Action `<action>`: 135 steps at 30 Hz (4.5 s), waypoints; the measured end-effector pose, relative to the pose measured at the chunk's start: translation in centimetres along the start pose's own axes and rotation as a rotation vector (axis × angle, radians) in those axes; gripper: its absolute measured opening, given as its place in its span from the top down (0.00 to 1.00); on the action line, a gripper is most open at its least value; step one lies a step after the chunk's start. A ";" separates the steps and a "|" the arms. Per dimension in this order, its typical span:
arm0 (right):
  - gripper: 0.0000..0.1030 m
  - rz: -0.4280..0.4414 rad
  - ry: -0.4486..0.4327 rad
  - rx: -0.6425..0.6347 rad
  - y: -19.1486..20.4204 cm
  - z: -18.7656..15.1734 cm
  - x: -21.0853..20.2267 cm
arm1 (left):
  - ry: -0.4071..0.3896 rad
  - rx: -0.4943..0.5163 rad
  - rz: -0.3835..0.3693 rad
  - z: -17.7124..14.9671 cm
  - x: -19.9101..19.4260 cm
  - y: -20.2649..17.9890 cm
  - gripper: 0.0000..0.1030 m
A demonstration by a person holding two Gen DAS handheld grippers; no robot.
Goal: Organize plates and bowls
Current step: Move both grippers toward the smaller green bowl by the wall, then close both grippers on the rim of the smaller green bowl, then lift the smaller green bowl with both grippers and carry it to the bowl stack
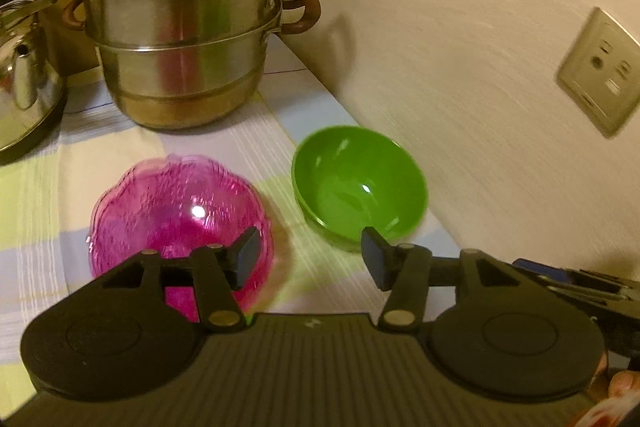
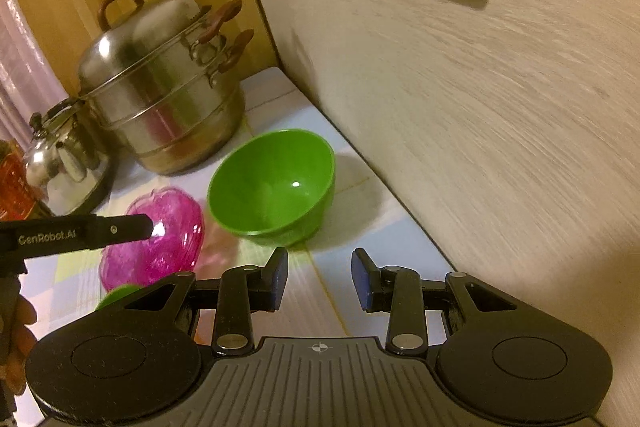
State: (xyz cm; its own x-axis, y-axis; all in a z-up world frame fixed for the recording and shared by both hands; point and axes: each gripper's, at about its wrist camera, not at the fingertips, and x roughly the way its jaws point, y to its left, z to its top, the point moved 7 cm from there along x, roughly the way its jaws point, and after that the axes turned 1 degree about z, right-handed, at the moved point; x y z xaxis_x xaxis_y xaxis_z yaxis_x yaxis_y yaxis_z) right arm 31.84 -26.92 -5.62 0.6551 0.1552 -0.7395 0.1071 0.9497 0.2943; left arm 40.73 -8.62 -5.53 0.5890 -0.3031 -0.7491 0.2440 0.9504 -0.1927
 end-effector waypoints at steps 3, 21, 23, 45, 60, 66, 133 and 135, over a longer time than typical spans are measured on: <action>0.66 0.001 0.008 0.012 -0.2 0.7 1.6 | 0.016 0.008 -0.016 1.2 1.7 0.5 0.48; 0.66 0.013 0.041 0.094 -1.0 3.8 10.1 | 0.121 0.055 -0.050 3.8 11.2 1.4 0.53; 0.66 0.004 0.043 0.089 -1.2 3.8 10.8 | 0.129 0.065 -0.052 3.8 11.7 1.4 0.56; 0.82 0.006 0.079 0.121 -1.9 3.5 14.6 | 0.199 0.097 -0.038 3.0 14.3 1.3 0.85; 0.86 -0.041 0.079 0.099 -1.6 3.2 14.2 | 0.185 0.110 -0.020 3.1 12.9 0.5 0.88; 0.86 -0.038 0.065 0.104 -1.5 3.3 12.0 | 0.155 0.105 -0.030 3.5 10.2 -0.5 0.88; 0.88 0.129 0.020 -0.181 12.4 -12.3 -13.5 | -0.063 -0.124 0.109 -15.9 -22.0 2.8 0.87; 0.88 0.128 0.022 -0.182 12.4 -12.0 -13.1 | -0.057 -0.130 0.104 -15.6 -21.6 3.0 0.87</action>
State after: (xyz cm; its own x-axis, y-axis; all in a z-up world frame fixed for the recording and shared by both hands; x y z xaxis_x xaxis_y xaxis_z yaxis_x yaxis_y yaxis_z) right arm 15.62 -13.88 0.46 0.6383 0.2813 -0.7166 -0.1139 0.9551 0.2735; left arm 16.74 1.85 0.14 0.6498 -0.2023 -0.7327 0.0800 0.9768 -0.1987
